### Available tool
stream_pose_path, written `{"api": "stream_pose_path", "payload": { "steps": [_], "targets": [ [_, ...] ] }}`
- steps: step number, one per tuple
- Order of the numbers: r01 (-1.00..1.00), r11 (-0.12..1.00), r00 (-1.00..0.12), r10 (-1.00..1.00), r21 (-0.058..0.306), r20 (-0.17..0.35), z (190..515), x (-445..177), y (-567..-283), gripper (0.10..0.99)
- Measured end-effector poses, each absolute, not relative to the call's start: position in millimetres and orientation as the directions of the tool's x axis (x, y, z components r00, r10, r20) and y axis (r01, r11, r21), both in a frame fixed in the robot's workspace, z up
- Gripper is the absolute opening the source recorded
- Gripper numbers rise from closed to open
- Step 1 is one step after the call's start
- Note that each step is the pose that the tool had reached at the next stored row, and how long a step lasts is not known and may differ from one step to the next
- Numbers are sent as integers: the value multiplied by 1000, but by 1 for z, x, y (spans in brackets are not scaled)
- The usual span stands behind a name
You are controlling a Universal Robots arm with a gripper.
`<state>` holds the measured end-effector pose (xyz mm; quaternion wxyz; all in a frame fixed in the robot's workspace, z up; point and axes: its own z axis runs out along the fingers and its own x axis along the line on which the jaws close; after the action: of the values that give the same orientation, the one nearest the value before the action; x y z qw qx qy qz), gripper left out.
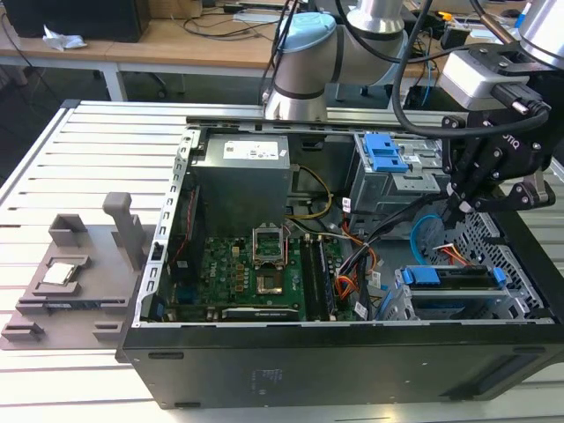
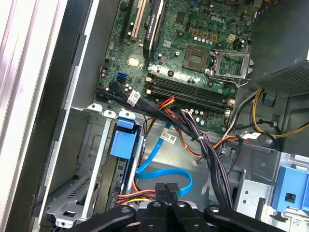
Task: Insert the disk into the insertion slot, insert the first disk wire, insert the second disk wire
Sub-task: 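Insert the second disk wire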
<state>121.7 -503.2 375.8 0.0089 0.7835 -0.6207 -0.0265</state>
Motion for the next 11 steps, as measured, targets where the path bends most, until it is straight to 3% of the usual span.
{"api": "stream_pose_path", "payload": {
  "steps": [4,5,11],
  "targets": [
    [-972,-229,228,-973,47,-30,376,122,-503,114],
    [-972,-229,228,-973,47,-30,376,122,-503,180],
    [-972,-229,228,-973,47,-30,376,122,-503,180]
  ]
}}
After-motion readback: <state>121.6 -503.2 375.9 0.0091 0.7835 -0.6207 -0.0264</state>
